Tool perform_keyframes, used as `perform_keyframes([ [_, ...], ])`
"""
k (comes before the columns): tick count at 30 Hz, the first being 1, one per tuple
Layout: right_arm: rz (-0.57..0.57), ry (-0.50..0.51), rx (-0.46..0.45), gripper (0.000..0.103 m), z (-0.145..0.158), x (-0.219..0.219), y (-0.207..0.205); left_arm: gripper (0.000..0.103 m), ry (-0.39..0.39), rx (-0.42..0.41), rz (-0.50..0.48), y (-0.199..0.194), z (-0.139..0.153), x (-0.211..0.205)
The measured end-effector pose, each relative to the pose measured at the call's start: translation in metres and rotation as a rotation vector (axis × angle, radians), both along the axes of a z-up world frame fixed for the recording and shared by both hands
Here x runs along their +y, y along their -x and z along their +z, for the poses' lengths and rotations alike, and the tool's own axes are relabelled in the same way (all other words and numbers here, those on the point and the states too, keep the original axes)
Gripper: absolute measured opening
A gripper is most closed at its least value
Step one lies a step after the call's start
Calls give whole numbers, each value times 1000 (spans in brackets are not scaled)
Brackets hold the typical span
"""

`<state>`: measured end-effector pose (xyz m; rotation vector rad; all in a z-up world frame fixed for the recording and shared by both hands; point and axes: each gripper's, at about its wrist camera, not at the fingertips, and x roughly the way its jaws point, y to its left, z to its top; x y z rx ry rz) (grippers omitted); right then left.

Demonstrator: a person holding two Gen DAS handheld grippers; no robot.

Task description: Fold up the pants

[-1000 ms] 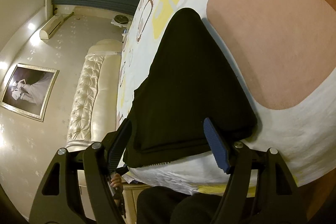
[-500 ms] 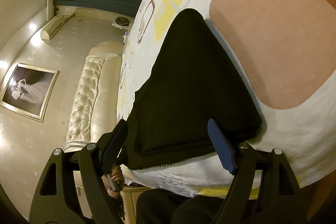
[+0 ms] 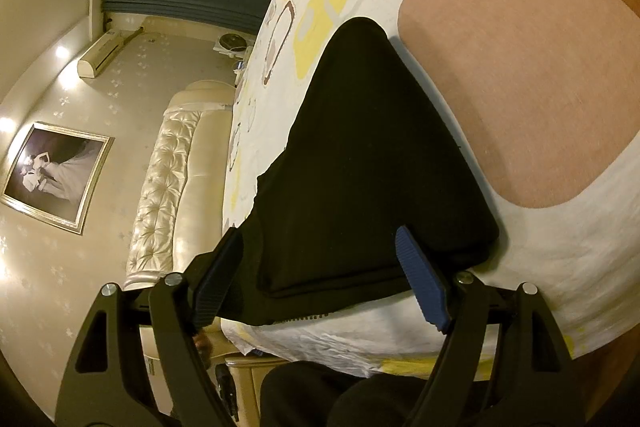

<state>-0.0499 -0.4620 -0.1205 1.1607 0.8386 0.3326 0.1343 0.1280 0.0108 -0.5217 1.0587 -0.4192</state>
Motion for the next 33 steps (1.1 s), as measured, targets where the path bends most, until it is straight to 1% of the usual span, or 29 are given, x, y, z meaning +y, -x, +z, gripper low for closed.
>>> perform_keyframes([
  [2,2,-2,0,79,0,0,0,12,-39,-24,-22,3,20,-21],
  [4,-2,-4,1,79,0,1,1,12,-81,-48,-40,7,36,-34],
  [5,-3,-5,1,79,0,1,0,12,-114,-65,-59,9,48,-51],
  [7,-3,-1,1,79,0,2,0,12,-154,-89,-89,13,61,-78],
  [8,-2,4,0,79,1,2,0,12,-167,-98,-102,14,65,-90],
  [9,0,9,0,79,1,2,0,12,-186,-111,-125,17,72,-110],
  [10,2,19,-1,79,2,3,0,12,-196,-120,-140,18,73,-121],
  [11,5,25,-2,79,3,3,-1,12,-210,-134,-164,21,77,-141],
  [13,11,38,-4,79,4,4,-2,12,-233,-156,-199,27,78,-166],
  [14,12,40,-6,79,5,4,-2,12,-256,-172,-222,30,78,-186],
  [17,10,30,-9,79,4,3,-2,12,-297,-187,-266,37,71,-228],
  [19,9,22,-10,79,3,3,-1,12,-320,-187,-287,41,64,-250],
  [21,8,15,-12,79,2,2,-1,12,-366,-198,-314,47,55,-280],
  [23,6,11,-13,79,2,2,-1,12,-411,-211,-332,52,47,-301],
  [26,4,3,-14,79,0,1,-1,12,-486,-220,-358,56,26,-336],
  [33,-4,-28,-21,79,-3,0,1,12,-574,-204,-382,63,-14,-377],
])
